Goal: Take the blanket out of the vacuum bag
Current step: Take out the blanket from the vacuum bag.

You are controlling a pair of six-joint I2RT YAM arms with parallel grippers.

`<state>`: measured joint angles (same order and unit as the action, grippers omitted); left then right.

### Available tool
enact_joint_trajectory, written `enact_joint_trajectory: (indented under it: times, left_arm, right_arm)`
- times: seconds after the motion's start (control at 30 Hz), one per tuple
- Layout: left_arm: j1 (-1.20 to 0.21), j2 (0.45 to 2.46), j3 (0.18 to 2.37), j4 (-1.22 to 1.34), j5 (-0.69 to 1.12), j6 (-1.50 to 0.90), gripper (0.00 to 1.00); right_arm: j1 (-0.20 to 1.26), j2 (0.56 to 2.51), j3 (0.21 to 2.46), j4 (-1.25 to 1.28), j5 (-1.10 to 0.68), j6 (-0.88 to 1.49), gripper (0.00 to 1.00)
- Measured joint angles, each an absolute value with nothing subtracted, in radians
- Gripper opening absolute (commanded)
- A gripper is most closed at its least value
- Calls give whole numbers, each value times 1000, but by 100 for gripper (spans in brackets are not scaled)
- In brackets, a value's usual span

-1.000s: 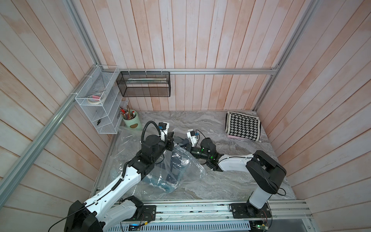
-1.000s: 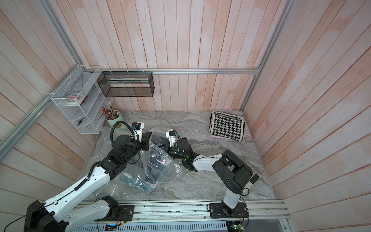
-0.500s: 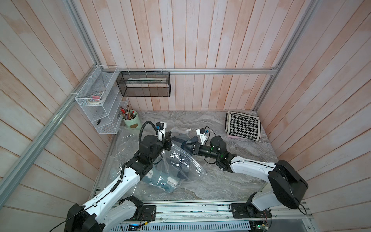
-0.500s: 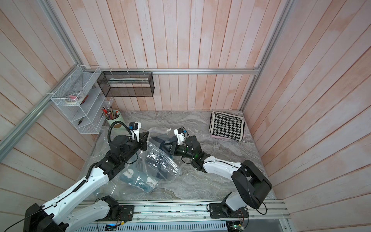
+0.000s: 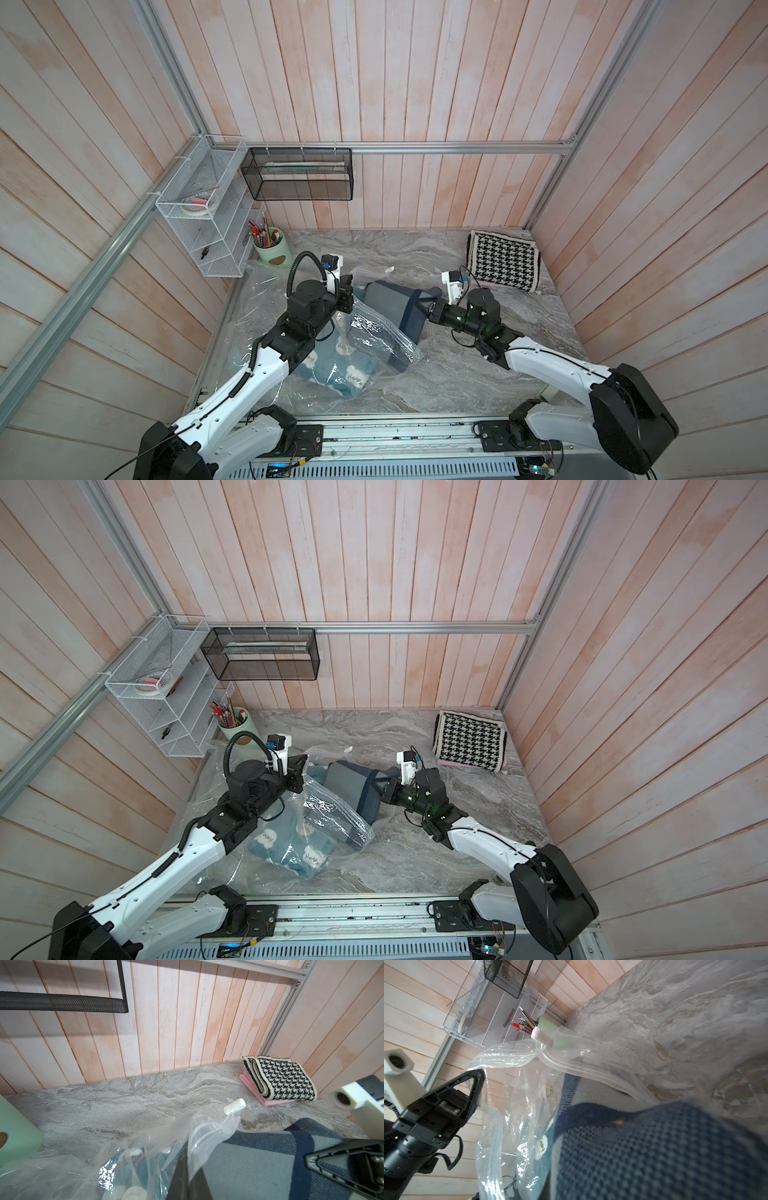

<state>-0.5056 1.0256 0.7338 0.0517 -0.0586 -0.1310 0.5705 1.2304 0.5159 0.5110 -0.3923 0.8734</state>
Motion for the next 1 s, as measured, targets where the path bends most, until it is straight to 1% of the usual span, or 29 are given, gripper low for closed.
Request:
enact_joint_trajectory:
  times: [0.17, 0.3, 0.4, 0.43, 0.57, 0.67, 0.8, 1.0]
  left_arm:
    - [-503, 1026, 733, 44, -54, -131, 0]
    - [-503, 1026, 733, 43, -51, -131, 0]
    - [-502, 1026, 733, 41, -52, -131, 0]
    - [-501, 1026, 733, 41, -52, -131, 0]
    - [-499, 1026, 733, 40, -52, -131, 0]
    - [-499, 1024, 733, 35, -52, -131, 0]
    - [-498, 1019, 733, 28, -53, -129, 0]
    - [-497, 1016, 733, 18, -53, -123, 0]
  right_arm:
    - [560, 1238, 421, 558, -379, 882, 0]
    - [560, 1279, 400, 606, -379, 889, 0]
    - [560, 1304, 400, 651, -384, 889, 7]
    - [560, 1312, 400, 667, -387, 889, 12]
    - [560, 1336, 400, 727, -401, 892, 34]
    - [560, 1355, 399, 772, -417, 891, 42]
    - [560, 1382, 399, 815, -433, 895, 45]
    - [559, 1446, 416, 846, -466, 897, 46]
